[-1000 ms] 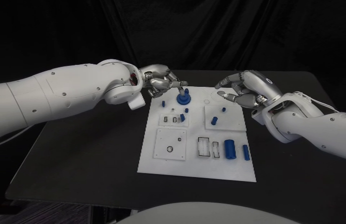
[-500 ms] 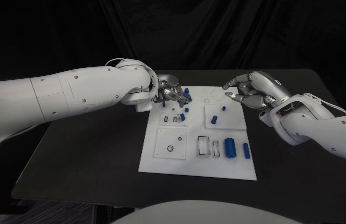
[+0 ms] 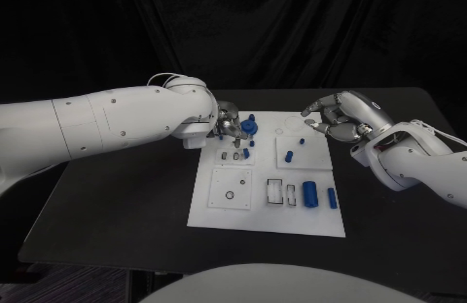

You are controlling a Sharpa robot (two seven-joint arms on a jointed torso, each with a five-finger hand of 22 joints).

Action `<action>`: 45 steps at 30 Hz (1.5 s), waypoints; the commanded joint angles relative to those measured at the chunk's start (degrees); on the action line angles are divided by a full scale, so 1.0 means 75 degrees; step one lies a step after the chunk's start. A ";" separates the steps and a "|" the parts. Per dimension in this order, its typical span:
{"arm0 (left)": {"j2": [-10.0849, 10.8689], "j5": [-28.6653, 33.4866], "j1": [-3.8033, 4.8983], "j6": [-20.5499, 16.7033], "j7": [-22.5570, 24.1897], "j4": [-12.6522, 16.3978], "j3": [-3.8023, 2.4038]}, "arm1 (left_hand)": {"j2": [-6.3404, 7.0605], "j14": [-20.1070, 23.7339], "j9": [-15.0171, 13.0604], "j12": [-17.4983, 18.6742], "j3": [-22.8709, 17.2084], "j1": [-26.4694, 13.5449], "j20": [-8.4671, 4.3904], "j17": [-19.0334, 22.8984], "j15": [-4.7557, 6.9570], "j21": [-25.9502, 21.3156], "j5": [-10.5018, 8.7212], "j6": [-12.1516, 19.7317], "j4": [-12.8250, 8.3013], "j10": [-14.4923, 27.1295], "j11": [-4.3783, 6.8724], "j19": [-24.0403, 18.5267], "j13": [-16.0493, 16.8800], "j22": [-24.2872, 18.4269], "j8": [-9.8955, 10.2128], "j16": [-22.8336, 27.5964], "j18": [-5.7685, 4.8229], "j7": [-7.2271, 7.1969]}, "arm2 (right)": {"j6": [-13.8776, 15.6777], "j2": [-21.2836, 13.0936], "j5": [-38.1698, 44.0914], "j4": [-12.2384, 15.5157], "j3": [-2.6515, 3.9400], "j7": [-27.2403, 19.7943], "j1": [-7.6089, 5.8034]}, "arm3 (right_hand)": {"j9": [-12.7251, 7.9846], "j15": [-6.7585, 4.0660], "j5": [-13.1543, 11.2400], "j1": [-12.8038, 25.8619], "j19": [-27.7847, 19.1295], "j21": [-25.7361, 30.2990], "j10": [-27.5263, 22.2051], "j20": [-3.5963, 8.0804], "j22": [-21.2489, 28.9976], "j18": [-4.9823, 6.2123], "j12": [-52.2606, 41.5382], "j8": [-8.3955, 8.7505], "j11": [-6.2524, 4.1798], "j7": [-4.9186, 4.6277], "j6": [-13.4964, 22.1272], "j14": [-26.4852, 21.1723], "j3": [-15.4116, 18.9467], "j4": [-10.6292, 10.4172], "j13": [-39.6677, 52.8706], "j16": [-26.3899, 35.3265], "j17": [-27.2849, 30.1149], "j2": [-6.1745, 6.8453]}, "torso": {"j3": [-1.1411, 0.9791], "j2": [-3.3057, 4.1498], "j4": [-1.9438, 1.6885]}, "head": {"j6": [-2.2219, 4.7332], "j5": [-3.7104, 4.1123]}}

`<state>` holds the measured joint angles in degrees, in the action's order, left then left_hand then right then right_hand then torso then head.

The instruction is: Assemble the parts on the task board

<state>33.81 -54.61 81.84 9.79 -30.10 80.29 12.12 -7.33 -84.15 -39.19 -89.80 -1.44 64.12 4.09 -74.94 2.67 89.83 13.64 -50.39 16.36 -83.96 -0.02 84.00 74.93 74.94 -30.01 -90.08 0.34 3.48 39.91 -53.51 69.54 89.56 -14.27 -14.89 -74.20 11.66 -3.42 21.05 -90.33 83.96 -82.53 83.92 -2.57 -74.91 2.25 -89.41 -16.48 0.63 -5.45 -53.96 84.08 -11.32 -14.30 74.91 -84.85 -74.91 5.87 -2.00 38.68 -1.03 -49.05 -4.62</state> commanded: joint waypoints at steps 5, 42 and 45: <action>-0.0203 -0.0076 -0.0130 0.0237 -0.0323 -0.0141 -0.0006 | 0.0064 -0.0779 -0.0304 -0.0026 0.0013 -0.0066 -0.0110 -0.2008 0.0101 0.0023 -0.0026 -0.0137 -0.0067 -0.0806 0.0110 0.0801 0.2009 0.2008 -0.0117 0.0010 -0.0045 -0.0052 | -0.0084 -0.0013 -0.0004 -0.0003 0.0006 0.0169 0.0019 | -0.0014 0.0062 0.0037 -0.0040 0.0280 0.0037 0.0652 -0.0068 -0.1534 -0.0018 0.0044 0.0025 0.0067 -0.0066 0.0007 0.0528 -0.0013 0.0015 0.1772 0.0026 -0.0692 -0.0030 | 0.0023 -0.0003 -0.0004 | 0.0070 -0.0123; -0.0479 -0.0076 -0.0534 -0.0464 0.0128 -0.0502 -0.0006 | 0.0059 -0.0779 -0.0858 -0.0026 0.0003 -0.0153 -0.0177 -0.2008 0.0161 0.0023 -0.0129 -0.0130 -0.0048 -0.0806 0.0167 0.0801 0.2009 0.2008 -0.0197 0.0010 -0.0045 -0.0110 | -0.0325 -0.0003 -0.0004 -0.0025 0.0007 0.0368 0.0019 | -0.0034 0.0077 0.0056 0.0010 0.0271 0.0061 0.0634 -0.0087 -0.1526 -0.0011 0.0058 0.0044 0.0079 -0.0076 0.0014 0.0523 -0.0031 -0.0018 0.1744 0.0040 -0.0664 -0.0080 | 0.0043 -0.0038 -0.0012 | -0.0126 -0.0073; -0.0472 -0.0076 -0.0537 -0.0431 0.0089 -0.0517 -0.0006 | 0.0065 -0.0779 -0.0905 -0.0026 -0.0010 -0.0130 -0.0183 -0.2008 0.0169 0.0023 -0.0109 -0.0149 -0.0071 -0.0806 0.0177 0.0801 0.2009 0.2008 -0.0202 0.0010 -0.0045 -0.0121 | -0.0357 0.0005 -0.0004 -0.0030 0.0007 0.0387 0.0019 | -0.0037 0.0078 0.0059 0.0015 0.0264 0.0075 0.0627 -0.0090 -0.1520 -0.0007 0.0064 0.0046 0.0080 -0.0076 0.0015 0.0521 -0.0034 -0.0020 0.1734 0.0045 -0.0655 -0.0086 | 0.0045 -0.0051 -0.0020 | -0.0126 -0.0060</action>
<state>30.32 -55.07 77.92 6.79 -29.88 76.46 12.13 -6.82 -84.01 -45.97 -89.80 -1.46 63.16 3.13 -74.92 3.63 89.83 12.87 -51.47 16.02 -83.85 0.91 83.89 74.92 74.92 -31.34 -90.07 0.35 2.79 37.90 -53.49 69.50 89.37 -14.26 -13.32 -74.18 11.44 -3.21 21.28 -90.33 83.95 -82.31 84.12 -2.98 -74.91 2.25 -89.18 -16.48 0.83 -5.66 -53.75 83.87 -11.32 -14.30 74.91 -84.81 -74.91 5.88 -1.69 38.39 -1.09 -50.00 -5.12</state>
